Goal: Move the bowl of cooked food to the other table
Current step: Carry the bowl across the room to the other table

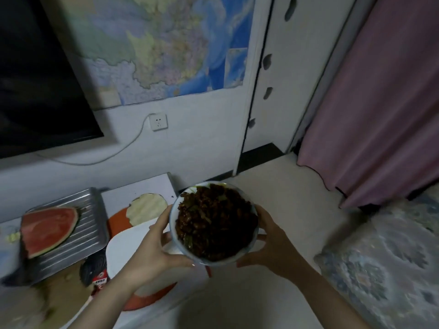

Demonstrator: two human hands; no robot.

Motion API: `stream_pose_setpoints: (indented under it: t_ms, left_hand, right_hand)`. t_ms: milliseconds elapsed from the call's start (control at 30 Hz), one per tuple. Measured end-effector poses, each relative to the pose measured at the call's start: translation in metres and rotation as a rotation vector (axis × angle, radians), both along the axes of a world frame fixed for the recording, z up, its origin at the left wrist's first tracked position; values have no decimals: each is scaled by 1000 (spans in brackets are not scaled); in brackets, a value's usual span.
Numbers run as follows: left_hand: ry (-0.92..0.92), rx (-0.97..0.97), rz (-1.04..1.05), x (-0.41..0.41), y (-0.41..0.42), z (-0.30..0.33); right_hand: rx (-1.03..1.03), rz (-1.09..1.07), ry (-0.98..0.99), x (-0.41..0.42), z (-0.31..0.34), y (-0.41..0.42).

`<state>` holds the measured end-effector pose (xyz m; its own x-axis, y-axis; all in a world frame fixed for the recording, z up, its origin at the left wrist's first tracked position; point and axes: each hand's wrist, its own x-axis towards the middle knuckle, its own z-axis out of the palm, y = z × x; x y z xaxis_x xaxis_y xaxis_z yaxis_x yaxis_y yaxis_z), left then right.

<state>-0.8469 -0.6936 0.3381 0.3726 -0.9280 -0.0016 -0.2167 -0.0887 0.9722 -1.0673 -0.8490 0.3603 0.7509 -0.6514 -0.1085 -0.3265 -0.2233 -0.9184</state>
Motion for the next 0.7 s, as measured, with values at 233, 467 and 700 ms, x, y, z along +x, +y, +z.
stream_pose_setpoints:
  t_ms: [233, 467, 700]
  left_hand:
    - [4, -25, 276, 13, -101, -16]
    - [28, -44, 599, 11, -179, -23]
    - [70, -22, 903, 24, -218, -41]
  right_hand:
    - [-52, 295, 15, 67, -16, -158]
    - [32, 647, 50, 155, -27, -283]
    - [24, 984, 97, 249, -51, -333]
